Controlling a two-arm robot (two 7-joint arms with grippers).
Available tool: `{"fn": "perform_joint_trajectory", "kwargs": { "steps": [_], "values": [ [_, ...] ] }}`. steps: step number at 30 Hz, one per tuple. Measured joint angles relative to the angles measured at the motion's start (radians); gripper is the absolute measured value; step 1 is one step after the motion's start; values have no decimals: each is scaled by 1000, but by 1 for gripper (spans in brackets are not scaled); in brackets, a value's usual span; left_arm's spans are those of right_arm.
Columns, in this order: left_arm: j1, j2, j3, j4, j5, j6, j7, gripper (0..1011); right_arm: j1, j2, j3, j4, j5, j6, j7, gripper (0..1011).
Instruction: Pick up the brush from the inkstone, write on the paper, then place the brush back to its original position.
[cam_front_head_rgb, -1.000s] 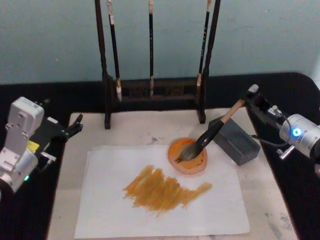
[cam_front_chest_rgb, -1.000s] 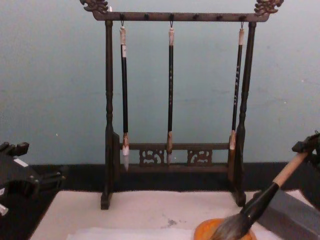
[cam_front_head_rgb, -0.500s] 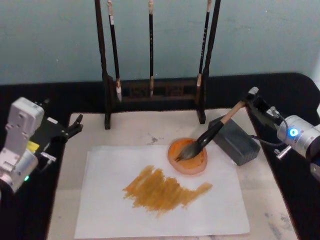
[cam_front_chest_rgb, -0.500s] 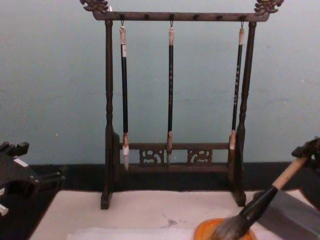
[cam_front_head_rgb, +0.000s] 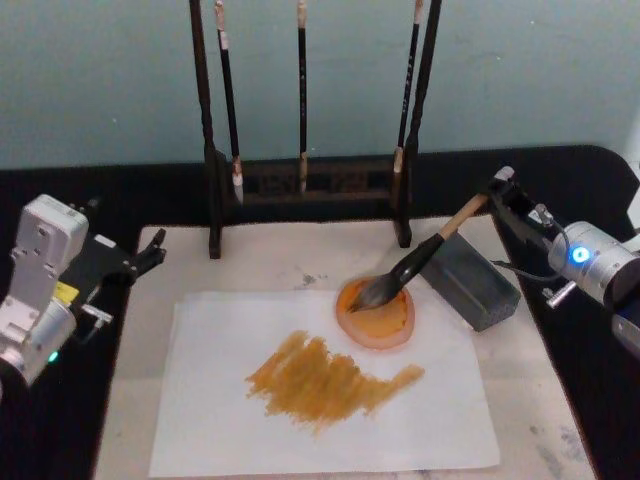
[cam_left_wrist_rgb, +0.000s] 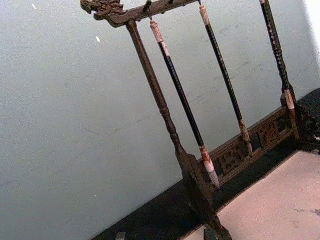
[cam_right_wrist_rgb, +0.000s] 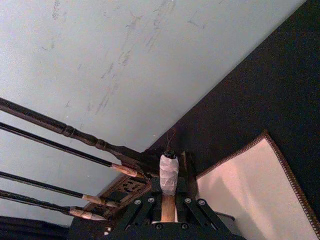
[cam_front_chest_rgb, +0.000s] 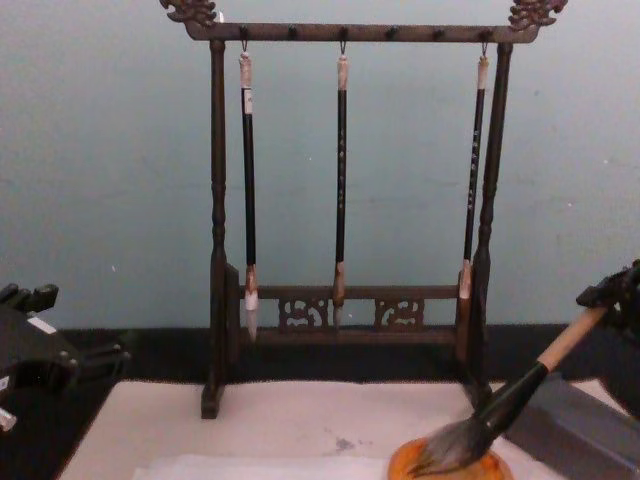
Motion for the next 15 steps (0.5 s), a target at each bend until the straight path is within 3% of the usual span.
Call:
{"fn": "perform_joint_trajectory", "kwargs": {
  "steps": [15],
  "values": [
    [0,0,0,0,0,0,0,1010,27,11,-41,31,11,-22,-4,160]
  ]
}}
